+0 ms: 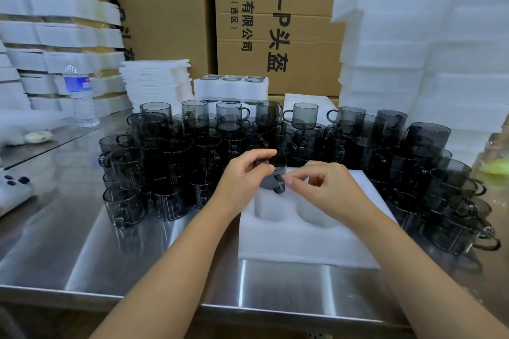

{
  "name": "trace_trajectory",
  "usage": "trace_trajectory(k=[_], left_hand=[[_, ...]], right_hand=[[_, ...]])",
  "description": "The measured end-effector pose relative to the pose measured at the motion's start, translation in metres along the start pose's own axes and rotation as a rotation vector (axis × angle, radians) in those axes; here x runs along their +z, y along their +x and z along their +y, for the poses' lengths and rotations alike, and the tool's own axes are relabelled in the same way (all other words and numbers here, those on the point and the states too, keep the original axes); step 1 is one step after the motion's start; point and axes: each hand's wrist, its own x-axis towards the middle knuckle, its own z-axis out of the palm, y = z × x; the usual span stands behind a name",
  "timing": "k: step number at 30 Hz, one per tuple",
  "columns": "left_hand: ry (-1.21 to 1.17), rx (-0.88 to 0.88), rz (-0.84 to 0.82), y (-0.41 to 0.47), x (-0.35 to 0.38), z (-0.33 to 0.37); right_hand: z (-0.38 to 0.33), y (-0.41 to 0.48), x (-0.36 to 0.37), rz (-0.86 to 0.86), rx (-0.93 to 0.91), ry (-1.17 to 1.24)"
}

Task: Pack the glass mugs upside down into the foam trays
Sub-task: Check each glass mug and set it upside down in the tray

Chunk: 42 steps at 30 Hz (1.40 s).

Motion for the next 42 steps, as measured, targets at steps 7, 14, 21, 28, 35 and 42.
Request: trace_trajectory(k=[7,14,21,28,35,42], left_hand=[[0.004,-0.041,-0.011,0.0029,0.0010,-0.0051],[0.048,0.036,-0.037,0.0014,0.0031,-0.0058],[0.064,0.051,0.051,0.0030,0.0033,-0.0068],[0.099,0.058,0.030,0.0008,0.0020,-0.0052],[0.135,0.081,0.006,0.0000,0.0010,-0.0034],[0.220,0.007,-0.031,-0.0009,-0.0040,-0.0082]], right_hand=[[0.0014,0.0014,-0.0006,-0.024,0.040,0.008],[0.0024,0.0028,-0.0007,0.000,0.060,-0.026],[0.0025,0.0022,0.0010,-0.041,0.068,-0.008],[0.0065,0.0033,0.0008,-0.081,0.004,-0.090],[0.0050,0.0048,0.0008,-0.062,0.029,-0.058],[0.0050,0.0032,0.0023,-0.034,0.060,-0.122]])
